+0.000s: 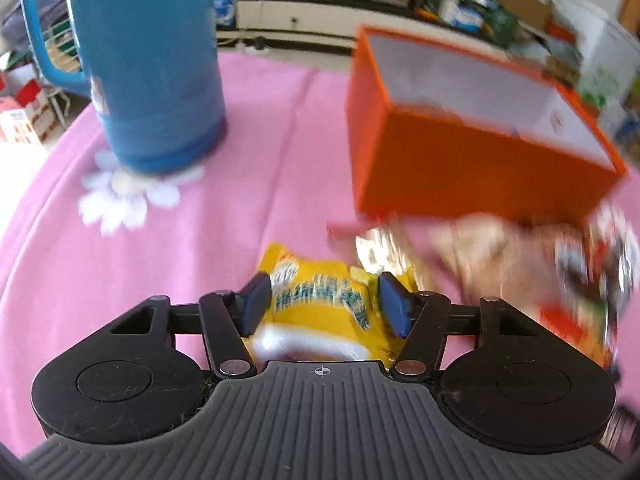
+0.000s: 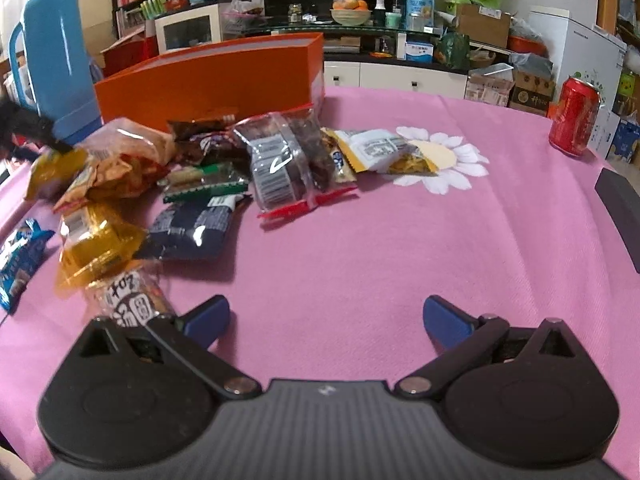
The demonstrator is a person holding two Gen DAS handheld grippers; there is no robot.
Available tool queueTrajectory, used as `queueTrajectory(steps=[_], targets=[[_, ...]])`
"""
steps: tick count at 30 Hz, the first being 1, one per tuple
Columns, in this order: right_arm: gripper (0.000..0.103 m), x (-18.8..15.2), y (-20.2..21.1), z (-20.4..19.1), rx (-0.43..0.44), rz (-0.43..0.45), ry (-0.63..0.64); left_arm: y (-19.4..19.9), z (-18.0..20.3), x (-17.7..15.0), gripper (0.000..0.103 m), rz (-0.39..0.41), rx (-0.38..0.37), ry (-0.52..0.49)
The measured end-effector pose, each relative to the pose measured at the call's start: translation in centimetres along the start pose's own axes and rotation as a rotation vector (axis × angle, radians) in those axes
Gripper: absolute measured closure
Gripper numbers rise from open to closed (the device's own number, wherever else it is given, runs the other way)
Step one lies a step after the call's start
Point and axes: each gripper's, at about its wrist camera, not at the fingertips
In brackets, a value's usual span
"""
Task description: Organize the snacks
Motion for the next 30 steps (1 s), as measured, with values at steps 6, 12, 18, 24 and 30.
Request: queueTrajectory(steps=[6, 12, 18, 24, 30], targets=[[0.001, 0.1, 0.2, 0.8, 0.028, 0.011, -0.06, 3.2, 1.3, -4.6, 0.041, 0.062, 0.107, -0.128], [0.001, 0.2, 0.4, 1.1, 0.045, 0.019, -0.102, 7.4, -0.5, -7.2, 0.032, 0.099, 0.12, 0.005], [0.001, 0.1, 0.4, 1.0, 0.045, 0.02, -0.103, 6.6, -3.2, -8.3, 0.059, 0.044, 0.08, 0.222], [0.001, 0.2, 0.4, 1.1, 0.047, 0.02, -0.107, 5.0, -5.0, -7.7, 0.061, 0.009, 0.068, 0.344], [0.001, 0.2, 0.5, 1.5, 0.062, 0.023, -0.135, 6.6, -5.2, -7.5, 0.052, 0.037, 0.039, 0.327]])
Point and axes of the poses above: each gripper's, at about its wrist camera, not at the fingertips, and y roughly against the way its jaws point, z to its right, x to its top, and after that the axes turned 1 degree about -z, right-handed
